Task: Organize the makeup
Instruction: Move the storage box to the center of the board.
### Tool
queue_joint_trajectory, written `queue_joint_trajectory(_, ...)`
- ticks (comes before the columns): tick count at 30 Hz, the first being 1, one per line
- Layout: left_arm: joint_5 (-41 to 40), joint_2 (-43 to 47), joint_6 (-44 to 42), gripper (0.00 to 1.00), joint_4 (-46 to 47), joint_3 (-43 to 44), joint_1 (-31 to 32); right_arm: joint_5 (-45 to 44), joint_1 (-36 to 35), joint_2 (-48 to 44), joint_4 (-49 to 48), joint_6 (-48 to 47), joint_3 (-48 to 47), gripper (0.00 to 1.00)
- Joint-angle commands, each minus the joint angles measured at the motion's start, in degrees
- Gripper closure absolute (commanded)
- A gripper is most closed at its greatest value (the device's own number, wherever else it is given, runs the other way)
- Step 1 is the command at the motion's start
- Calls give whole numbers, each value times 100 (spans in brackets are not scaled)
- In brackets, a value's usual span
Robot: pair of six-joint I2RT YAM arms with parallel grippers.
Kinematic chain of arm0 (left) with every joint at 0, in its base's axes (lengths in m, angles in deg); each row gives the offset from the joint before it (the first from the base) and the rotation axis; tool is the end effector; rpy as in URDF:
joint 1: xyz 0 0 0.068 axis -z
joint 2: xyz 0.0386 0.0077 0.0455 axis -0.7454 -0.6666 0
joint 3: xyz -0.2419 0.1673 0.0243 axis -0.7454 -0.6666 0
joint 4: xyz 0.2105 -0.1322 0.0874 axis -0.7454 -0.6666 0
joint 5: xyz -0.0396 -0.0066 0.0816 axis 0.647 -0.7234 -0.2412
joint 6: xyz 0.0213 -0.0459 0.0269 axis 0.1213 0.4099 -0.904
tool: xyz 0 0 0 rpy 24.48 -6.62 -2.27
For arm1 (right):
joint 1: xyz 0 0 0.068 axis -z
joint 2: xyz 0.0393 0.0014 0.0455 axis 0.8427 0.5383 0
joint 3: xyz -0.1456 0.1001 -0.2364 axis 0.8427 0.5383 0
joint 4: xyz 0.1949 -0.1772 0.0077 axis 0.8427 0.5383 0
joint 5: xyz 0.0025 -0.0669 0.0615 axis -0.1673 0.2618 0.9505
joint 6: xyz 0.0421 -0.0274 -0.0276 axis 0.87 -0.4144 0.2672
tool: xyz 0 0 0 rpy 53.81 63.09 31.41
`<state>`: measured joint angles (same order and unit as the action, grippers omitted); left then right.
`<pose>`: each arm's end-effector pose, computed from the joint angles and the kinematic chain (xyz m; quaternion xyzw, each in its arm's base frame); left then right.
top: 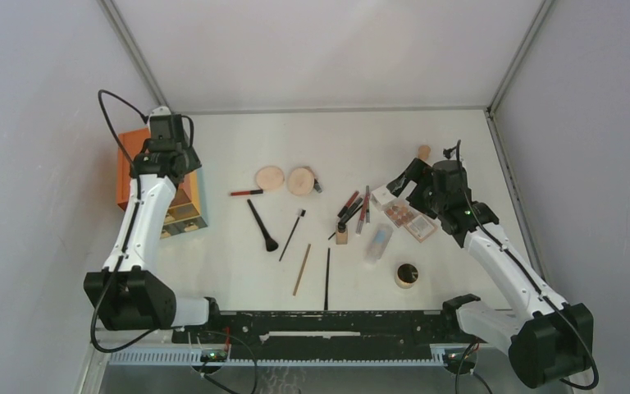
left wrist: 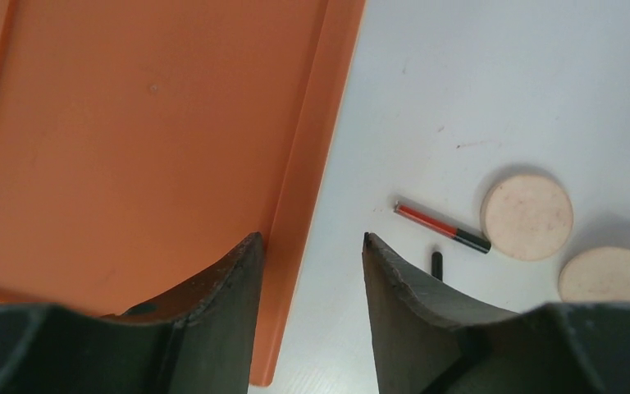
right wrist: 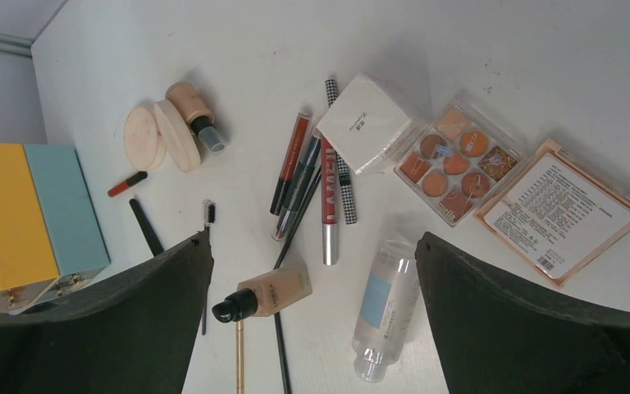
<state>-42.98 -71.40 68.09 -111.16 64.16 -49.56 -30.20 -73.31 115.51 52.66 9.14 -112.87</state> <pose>0.2819 0.0217 0.3736 -0.2266 0.8728 0.1123 0.4175 0.2138 0.0612 0.2889 0.1921 0.8749 0.2146 0.3894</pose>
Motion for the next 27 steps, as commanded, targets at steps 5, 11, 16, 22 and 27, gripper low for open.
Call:
queue_joint_trajectory(5, 489, -223, 25, 47, 159, 152, 1, -147, -26, -231, 132, 18, -120, 0)
queue_joint_trajectory(11, 288, -275, -57, 37, 21, 322, -57, -201, -20, -365, 225, 20, -20, 1)
queue_joint_trajectory(16, 667, -422, 2, 38, 20, 386, -240, -226, -20, -480, 264, 58, 47, 0)
queue_joint_trajectory(22, 1503, -801, 2, 50, 125, 470, -268, -240, 5, -579, 360, 82, 102, 1)
queue_joint_trajectory(27, 1890, -1237, -56, 54, 194, 739, -268, -292, 28, -742, 464, 110, 183, 1)
